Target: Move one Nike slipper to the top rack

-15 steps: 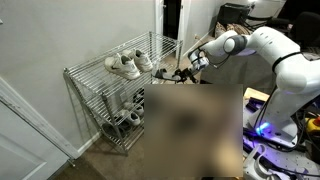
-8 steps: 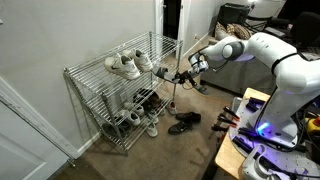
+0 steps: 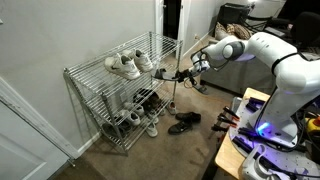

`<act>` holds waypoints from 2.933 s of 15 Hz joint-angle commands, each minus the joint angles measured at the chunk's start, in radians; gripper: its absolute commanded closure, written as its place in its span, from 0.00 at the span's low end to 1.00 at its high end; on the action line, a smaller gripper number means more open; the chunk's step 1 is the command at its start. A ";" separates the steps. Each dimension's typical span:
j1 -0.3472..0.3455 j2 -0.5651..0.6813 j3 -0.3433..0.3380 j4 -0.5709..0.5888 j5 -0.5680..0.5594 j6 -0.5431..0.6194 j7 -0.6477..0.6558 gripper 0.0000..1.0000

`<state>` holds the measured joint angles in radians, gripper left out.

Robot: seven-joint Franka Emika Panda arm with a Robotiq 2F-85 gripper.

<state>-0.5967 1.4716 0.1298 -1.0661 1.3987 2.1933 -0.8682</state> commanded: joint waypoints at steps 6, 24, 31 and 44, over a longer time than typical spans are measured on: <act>-0.077 -0.152 0.043 -0.219 0.033 -0.042 -0.299 0.94; 0.257 -0.640 -0.312 -0.746 0.301 0.436 -0.495 0.94; 0.373 -0.781 -0.380 -0.906 0.178 0.500 -0.354 0.94; 0.380 -1.323 -0.388 -1.357 0.332 0.514 -0.543 0.95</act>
<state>-0.2309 0.3333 -0.2525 -2.2760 1.6828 2.6674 -1.3678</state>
